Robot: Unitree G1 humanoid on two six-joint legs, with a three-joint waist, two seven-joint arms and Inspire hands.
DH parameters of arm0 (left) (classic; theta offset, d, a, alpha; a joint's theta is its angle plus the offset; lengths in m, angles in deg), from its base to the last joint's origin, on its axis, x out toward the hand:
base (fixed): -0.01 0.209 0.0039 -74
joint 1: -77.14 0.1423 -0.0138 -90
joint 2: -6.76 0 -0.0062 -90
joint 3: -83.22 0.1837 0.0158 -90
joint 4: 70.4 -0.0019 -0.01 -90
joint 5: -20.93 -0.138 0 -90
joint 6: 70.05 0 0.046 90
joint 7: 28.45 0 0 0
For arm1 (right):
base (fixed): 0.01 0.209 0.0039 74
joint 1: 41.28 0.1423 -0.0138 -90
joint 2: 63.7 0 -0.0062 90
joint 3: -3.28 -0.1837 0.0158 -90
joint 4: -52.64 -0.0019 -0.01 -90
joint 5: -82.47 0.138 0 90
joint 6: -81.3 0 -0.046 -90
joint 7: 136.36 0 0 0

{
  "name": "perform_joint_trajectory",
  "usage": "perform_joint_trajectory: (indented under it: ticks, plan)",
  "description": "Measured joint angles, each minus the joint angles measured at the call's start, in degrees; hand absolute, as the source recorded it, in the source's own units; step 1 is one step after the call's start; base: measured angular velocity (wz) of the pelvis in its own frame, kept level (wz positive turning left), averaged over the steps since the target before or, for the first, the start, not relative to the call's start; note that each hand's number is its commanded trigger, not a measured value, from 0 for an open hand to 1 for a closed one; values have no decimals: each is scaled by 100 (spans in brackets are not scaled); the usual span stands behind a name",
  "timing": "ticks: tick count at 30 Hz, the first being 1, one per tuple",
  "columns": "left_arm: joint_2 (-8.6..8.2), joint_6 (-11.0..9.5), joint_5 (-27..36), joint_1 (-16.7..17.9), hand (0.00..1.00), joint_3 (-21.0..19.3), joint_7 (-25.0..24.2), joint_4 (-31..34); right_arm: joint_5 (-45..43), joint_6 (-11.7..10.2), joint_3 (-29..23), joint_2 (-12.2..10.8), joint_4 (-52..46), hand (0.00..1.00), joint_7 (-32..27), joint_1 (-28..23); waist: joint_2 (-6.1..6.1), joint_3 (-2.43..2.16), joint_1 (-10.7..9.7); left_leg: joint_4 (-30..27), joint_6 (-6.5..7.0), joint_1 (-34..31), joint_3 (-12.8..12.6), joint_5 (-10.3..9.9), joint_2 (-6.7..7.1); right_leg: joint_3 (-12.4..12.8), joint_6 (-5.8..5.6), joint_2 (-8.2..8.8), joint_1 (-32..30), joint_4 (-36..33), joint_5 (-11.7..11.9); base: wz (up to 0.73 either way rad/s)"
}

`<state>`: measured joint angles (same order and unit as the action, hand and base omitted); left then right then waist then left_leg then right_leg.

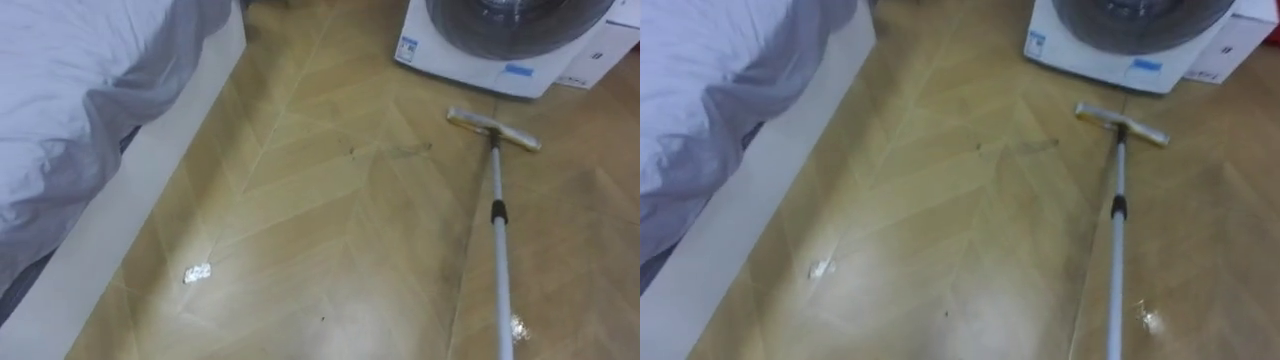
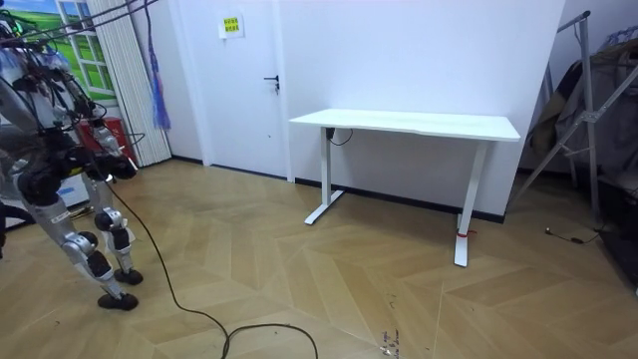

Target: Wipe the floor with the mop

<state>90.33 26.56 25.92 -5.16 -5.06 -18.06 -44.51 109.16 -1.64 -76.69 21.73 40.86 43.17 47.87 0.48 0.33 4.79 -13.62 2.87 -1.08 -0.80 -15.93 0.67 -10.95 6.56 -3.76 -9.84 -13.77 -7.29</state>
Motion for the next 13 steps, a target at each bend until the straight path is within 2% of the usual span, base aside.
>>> perform_joint_trajectory:
  ticks: [3, 5, 10, 13]
  plan:
    - [-65, -32, -13, 125, 0, -301, 33, -12, -7, 1, -11, -122, -44, 100, 28, -271, -24, -40, -53, 213, -46, 462, -132, 64, -36, 66, -6, -64, 457, 236, -4, -11]
    - [-110, -59, -85, 163, 0, -519, 17, -25, -16, 1, -74, -168, -80, 100, 63, -391, -35, -48, -54, 291, -46, 666, -230, 64, -62, 96, -15, -101, 650, 319, -10, -5]
    - [-146, -65, -348, 292, 0, -728, -117, -43, -30, 2, -191, -225, -107, 100, 86, -474, -40, -41, -44, 326, -46, 896, -323, 62, -75, 164, -20, -125, 838, 315, -18, -5]
    - [-165, 19, -451, 412, 0, -729, -243, -63, -34, 7, -243, -230, -102, 100, 94, -480, -49, -9, -47, 334, -46, 975, -345, 61, -75, 168, -22, -123, 896, 304, -19, 0]
